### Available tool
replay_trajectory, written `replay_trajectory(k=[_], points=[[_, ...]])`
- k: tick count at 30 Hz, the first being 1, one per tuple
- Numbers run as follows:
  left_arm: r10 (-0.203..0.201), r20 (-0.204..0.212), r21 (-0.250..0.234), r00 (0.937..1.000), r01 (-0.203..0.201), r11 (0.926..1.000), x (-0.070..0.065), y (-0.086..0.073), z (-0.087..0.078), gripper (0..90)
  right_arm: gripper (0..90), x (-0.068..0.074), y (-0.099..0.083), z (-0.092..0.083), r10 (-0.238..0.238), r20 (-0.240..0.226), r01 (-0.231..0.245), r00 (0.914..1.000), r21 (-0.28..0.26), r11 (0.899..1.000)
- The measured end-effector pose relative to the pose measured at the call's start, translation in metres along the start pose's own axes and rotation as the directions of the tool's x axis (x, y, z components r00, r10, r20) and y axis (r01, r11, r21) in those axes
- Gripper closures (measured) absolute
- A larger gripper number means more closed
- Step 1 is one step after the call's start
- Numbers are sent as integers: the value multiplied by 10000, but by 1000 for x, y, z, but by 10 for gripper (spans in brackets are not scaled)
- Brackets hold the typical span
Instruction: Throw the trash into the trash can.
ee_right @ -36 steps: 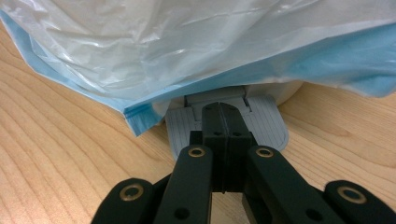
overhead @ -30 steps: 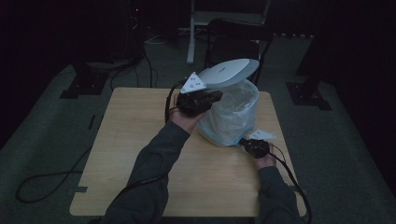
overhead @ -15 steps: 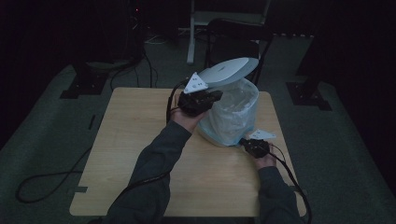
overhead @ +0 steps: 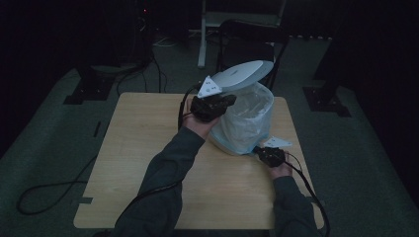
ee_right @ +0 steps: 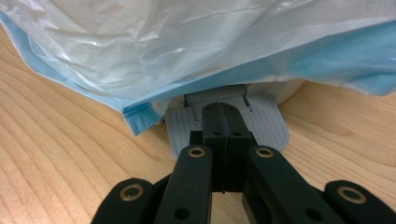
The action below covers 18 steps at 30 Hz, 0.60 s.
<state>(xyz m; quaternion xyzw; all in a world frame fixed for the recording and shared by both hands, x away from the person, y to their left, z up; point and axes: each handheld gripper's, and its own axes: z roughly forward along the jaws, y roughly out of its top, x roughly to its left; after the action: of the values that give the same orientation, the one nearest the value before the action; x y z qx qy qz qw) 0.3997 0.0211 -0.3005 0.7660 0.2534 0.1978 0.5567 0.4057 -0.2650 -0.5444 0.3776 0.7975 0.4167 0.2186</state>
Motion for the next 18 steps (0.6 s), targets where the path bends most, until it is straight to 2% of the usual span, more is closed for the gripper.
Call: replay_trajectory(k=[18], points=[[-98,-119,-16,9999,97,10000,2,0,3,870,900,0,0,0,-30,16,30,10000,9,10000]])
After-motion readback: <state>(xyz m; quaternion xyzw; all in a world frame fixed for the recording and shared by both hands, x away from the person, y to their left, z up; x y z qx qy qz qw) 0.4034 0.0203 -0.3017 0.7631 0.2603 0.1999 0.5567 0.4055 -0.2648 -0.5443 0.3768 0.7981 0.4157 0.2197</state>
